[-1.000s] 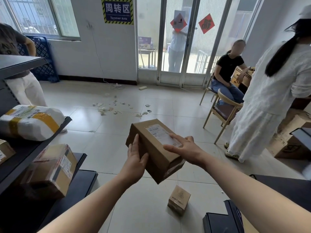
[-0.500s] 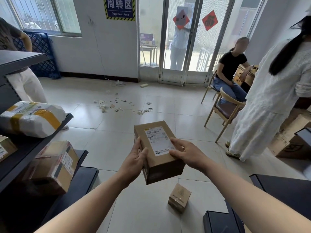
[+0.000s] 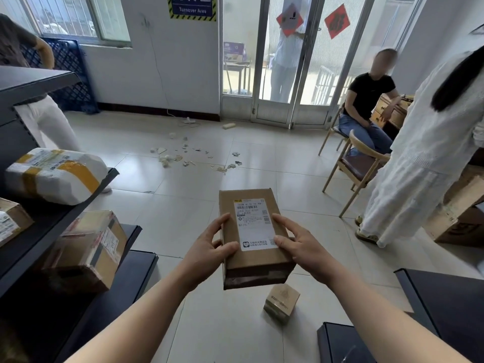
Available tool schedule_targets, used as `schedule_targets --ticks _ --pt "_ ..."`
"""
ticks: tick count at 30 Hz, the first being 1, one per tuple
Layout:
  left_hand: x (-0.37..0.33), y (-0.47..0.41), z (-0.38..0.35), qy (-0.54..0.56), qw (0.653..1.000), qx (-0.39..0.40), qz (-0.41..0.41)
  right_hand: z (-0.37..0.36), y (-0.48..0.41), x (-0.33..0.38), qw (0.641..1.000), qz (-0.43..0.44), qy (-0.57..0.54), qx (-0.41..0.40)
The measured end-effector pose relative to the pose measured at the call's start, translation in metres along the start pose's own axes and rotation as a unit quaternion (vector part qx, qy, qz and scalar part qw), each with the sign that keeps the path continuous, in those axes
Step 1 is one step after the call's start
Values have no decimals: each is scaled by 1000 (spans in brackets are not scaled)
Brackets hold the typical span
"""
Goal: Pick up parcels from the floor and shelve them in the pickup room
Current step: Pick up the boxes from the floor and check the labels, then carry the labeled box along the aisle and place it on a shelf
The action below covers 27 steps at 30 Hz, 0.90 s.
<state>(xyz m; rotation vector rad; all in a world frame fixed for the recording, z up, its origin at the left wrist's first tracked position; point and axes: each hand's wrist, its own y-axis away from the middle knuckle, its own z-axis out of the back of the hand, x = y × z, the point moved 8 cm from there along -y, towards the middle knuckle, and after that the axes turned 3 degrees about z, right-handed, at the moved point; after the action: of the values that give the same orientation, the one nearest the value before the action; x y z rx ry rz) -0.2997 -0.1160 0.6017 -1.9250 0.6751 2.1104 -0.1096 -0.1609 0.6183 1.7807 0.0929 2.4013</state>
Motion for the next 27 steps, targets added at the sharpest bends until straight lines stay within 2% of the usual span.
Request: schedule_targets --ticks 3,18,21,27 --pt "1 3 2 7 1000 -3 -1 -5 7 1 1000 9 -28 -3" --pt "7 30 9 54 998 -4 -15 -20 38 1 997 55 -28 -35" --pt "10 35 14 51 999 -12 -11 -27 38 1 998 54 -34 -24" --pt "14 47 35 55 995 -84 -2 -45 17 5 997 65 -25 35"
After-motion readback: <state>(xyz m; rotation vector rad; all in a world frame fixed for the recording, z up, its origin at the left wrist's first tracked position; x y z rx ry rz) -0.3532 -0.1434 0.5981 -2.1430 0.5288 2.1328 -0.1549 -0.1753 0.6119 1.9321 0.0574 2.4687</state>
